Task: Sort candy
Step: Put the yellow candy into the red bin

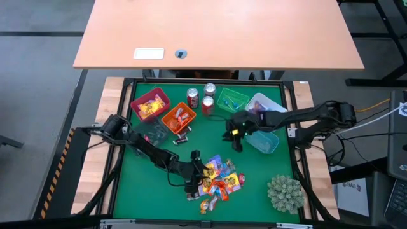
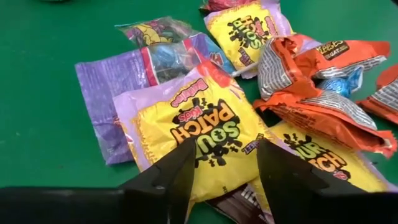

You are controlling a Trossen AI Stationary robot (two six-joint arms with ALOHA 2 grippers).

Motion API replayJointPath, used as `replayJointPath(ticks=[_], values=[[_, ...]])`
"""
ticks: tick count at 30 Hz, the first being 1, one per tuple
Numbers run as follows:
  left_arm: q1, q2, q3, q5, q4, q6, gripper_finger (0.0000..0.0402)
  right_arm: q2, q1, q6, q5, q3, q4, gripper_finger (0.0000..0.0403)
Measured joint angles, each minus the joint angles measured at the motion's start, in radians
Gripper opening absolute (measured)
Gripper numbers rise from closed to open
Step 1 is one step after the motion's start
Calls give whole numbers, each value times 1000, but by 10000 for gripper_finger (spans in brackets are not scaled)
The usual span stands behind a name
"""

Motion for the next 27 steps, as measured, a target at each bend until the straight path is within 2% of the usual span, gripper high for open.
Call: replayJointPath(ticks=[11,15,20,27], values=[[1,0,0,-20,-11,-2,73,0,142,55,7,0,3,87],[1,0,0,-21,-10,-3,56,0,173,59,8,0,3,87],[1,0,0,-21,-9,-24,67,0,184,59,8,0,3,87],[2,1,-2,-76,-8,-49,129,0,182,60,51,0,3,87]])
